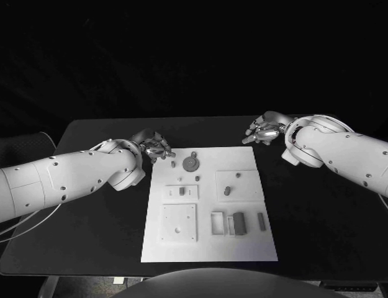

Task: Assemble the parts on the task board

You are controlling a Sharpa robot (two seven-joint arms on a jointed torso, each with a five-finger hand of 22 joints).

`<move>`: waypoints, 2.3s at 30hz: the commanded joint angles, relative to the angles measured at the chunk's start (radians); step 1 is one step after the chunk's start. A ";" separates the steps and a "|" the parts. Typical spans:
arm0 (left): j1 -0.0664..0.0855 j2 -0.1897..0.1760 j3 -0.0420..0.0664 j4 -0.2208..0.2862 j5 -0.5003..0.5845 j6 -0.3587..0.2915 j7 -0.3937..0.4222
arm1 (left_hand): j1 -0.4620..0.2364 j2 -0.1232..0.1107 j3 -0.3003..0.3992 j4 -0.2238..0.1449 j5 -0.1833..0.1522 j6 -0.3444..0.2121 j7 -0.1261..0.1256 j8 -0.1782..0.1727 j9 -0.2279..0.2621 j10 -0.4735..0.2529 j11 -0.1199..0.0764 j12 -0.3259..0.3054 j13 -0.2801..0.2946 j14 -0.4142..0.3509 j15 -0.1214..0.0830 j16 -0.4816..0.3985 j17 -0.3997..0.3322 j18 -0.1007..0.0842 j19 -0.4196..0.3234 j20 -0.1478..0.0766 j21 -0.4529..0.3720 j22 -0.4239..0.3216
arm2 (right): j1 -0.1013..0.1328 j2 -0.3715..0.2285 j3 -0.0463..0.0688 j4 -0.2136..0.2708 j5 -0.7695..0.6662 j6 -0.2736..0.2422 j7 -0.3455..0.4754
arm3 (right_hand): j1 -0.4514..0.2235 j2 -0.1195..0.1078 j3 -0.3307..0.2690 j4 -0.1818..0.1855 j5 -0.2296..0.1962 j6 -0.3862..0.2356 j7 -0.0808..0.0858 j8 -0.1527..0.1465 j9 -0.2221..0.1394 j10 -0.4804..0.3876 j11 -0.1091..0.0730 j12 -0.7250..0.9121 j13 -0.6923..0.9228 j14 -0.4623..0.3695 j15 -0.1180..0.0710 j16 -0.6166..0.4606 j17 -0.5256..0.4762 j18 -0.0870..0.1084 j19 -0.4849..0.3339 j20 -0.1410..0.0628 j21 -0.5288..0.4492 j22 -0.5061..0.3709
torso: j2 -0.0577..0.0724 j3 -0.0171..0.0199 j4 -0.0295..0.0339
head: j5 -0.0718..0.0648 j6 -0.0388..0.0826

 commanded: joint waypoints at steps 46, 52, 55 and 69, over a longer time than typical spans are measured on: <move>0.044 0.208 -0.003 -0.278 -0.126 0.404 -0.240 | -0.176 0.144 -0.324 0.141 0.025 0.119 -0.045 -0.027 -0.008 0.115 -0.050 -0.048 0.044 0.116 -0.052 0.093 0.048 0.061 0.097 -0.040 0.077 0.035 | 0.000 0.017 0.000 -0.007 -0.002 0.013 0.005 | -0.009 0.000 0.001 0.008 0.004 -0.001 0.005 -0.006 -0.001 -0.002 0.005 0.006 -0.001 0.001 -0.007 0.001 -0.001 0.016 -0.007 -0.001 -0.003 0.015 | 0.000 0.0001 0.0000 | 0.003 0.003; 0.041 0.220 -0.009 -0.297 -0.126 0.418 -0.236 | -0.164 0.146 -0.322 0.143 0.031 0.119 -0.045 -0.031 -0.009 0.114 -0.050 -0.050 0.048 0.115 -0.052 0.093 0.048 0.061 0.096 -0.041 0.078 0.035 | 0.000 0.018 0.000 -0.008 -0.002 0.013 0.005 | -0.009 0.000 0.001 0.008 0.004 -0.001 0.005 -0.006 -0.001 -0.003 0.005 0.006 -0.001 0.001 -0.007 0.001 -0.001 0.016 -0.007 -0.001 -0.003 0.015 | 0.001 -0.0004 -0.0014 | 0.003 0.000; 0.039 0.224 -0.010 -0.308 -0.126 0.416 -0.234 | -0.157 0.138 -0.313 0.158 0.028 0.120 -0.044 -0.034 -0.010 0.114 -0.050 -0.052 0.053 0.114 -0.052 0.093 0.048 0.060 0.095 -0.041 0.079 0.034 | -0.001 0.019 0.000 -0.008 -0.002 0.013 0.005 | -0.009 0.000 0.001 0.008 0.004 -0.001 0.005 -0.006 -0.001 -0.003 0.005 0.006 -0.001 0.001 -0.007 0.001 -0.001 0.016 -0.007 -0.001 -0.003 0.015 | 0.001 0.0000 -0.0011 | 0.003 0.000; 0.034 0.233 -0.011 -0.320 -0.122 0.439 -0.219 | -0.128 0.108 -0.265 0.216 0.006 0.121 -0.042 -0.042 -0.010 0.112 -0.048 -0.059 0.067 0.113 -0.050 0.092 0.047 0.058 0.095 -0.041 0.083 0.035 | -0.001 0.020 0.000 -0.008 -0.002 0.015 0.006 | -0.009 0.000 0.001 0.008 0.004 -0.002 0.005 -0.006 -0.001 -0.003 0.005 0.007 -0.001 0.001 -0.007 0.001 -0.001 0.016 -0.007 -0.001 -0.003 0.015 | 0.000 0.0005 -0.0002 | 0.000 0.000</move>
